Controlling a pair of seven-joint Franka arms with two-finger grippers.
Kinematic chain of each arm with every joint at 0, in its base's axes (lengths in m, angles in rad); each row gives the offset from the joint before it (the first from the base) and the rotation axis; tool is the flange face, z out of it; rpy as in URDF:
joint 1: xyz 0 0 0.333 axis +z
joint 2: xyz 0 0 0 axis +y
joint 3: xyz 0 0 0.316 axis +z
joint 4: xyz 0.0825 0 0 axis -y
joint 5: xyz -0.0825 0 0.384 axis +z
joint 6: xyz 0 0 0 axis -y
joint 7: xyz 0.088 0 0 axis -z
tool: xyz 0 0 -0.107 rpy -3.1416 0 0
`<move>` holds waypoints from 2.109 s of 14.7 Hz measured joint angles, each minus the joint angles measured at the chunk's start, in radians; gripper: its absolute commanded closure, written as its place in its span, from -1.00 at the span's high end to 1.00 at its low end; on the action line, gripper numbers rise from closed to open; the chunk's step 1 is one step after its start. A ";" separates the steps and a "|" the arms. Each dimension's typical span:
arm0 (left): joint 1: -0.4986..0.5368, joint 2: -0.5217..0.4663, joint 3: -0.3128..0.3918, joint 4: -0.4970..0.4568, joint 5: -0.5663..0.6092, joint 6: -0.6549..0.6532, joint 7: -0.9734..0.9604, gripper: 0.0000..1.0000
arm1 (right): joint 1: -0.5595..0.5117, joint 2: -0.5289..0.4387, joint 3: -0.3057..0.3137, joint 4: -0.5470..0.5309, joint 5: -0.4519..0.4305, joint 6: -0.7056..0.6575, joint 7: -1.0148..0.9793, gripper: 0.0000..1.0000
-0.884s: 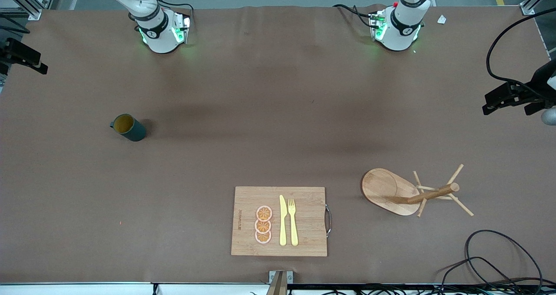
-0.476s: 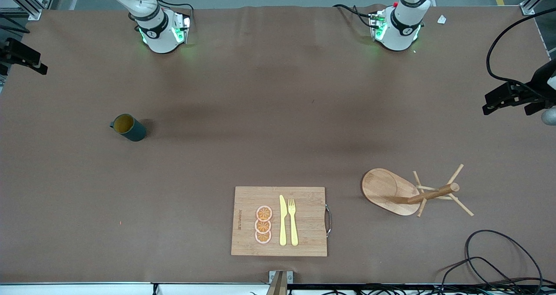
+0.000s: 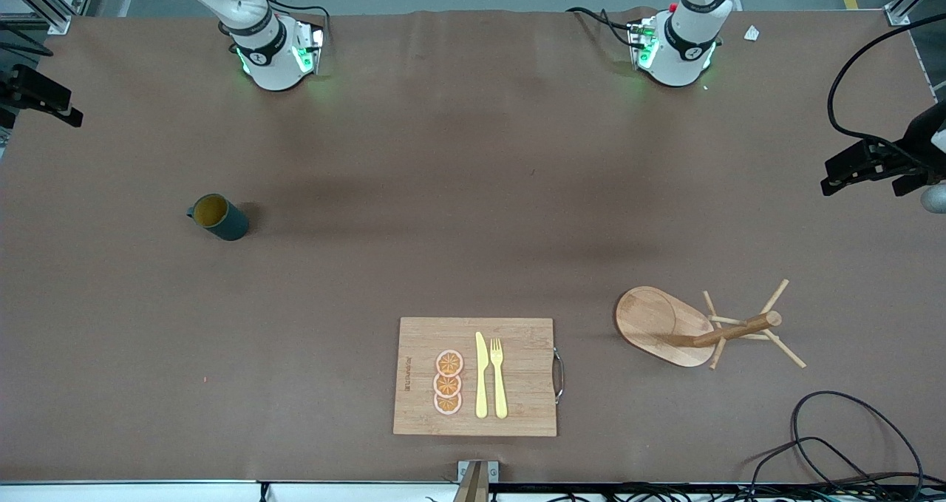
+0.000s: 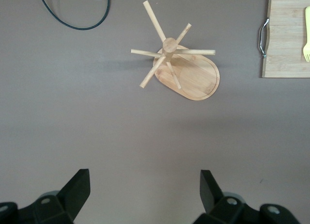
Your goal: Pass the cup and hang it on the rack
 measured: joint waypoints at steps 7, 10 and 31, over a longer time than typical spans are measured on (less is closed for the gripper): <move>0.000 0.000 0.000 0.000 0.000 0.000 0.000 1.00 | -0.001 0.142 -0.001 -0.010 0.003 0.086 -0.007 1.00; 0.000 0.000 0.000 0.000 0.000 0.000 0.000 1.00 | -0.002 0.187 -0.002 -0.048 0.004 0.143 -0.092 1.00; 0.000 0.000 0.000 -0.001 0.000 0.000 0.000 1.00 | -0.124 0.302 0.004 -0.768 0.023 1.004 -0.666 -0.48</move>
